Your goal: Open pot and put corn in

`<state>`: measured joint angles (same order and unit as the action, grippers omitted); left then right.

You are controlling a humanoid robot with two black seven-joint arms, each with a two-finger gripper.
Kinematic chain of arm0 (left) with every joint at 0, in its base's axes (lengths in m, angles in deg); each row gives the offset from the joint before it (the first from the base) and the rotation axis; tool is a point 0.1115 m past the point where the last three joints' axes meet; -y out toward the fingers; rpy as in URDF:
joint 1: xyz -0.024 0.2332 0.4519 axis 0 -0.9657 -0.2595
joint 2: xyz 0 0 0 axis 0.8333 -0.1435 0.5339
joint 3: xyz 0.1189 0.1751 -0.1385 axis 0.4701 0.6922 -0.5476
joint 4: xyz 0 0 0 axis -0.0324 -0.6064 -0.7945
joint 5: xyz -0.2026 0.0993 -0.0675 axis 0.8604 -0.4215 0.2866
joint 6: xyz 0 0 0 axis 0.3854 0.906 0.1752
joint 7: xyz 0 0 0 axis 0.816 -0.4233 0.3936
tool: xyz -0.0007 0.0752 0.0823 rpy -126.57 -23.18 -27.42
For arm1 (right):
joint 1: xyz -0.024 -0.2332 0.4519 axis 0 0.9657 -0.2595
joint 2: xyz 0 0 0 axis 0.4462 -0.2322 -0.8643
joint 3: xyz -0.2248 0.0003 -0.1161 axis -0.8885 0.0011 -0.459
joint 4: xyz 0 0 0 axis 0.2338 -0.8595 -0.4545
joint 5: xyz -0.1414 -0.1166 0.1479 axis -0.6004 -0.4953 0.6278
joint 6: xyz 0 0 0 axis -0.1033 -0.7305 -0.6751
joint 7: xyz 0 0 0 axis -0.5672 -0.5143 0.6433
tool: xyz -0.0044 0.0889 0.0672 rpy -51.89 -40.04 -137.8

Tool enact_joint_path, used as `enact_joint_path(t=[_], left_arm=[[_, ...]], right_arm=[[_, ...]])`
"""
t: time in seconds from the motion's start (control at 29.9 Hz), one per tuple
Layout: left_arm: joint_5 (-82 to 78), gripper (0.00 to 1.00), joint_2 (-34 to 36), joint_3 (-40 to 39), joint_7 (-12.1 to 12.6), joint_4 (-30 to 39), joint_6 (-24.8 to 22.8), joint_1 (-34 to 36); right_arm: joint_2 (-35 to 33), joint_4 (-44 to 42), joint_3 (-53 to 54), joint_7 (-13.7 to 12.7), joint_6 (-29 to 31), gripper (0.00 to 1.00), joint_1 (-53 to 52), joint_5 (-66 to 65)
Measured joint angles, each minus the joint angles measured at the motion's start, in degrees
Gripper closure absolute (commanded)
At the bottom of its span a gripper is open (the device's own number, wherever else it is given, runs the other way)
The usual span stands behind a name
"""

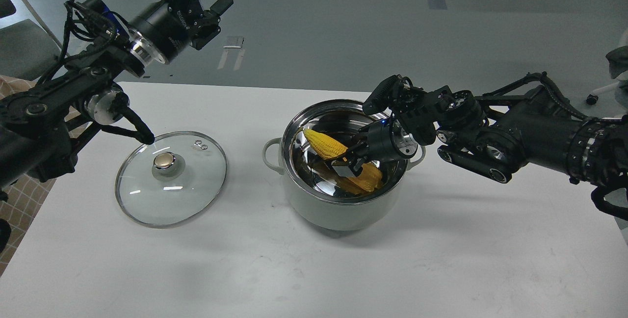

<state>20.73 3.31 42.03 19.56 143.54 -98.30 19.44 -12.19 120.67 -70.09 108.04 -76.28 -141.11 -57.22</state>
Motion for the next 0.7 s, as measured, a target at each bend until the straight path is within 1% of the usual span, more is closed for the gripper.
enact_joint_path(t=[0.1,0.17,0.2,0.5,0.7], left_arm=[[0.0,0.02,0.0,0.0,0.0,0.0,0.0,0.0],[0.0,0.02,0.0,0.0,0.0,0.0,0.0,0.0],[0.0,0.02,0.0,0.0,0.0,0.0,0.0,0.0],[0.0,0.02,0.0,0.0,0.0,0.0,0.0,0.0],[0.0,0.02,0.2,0.0,0.0,-0.2,0.2,-0.1]], right_arm=[[0.0,0.0,0.0,0.0,-0.1,0.18,0.0,0.0],[0.0,0.0,0.0,0.0,-0.1,0.08,0.0,0.2],[0.0,0.0,0.0,0.0,-0.1,0.07,0.0,0.4],[-0.7,0.4,1.0,0.0,0.0,0.04,-2.2,3.5],[-4.7,0.6,5.8,0.0,1.0,0.01,-8.0,10.5]])
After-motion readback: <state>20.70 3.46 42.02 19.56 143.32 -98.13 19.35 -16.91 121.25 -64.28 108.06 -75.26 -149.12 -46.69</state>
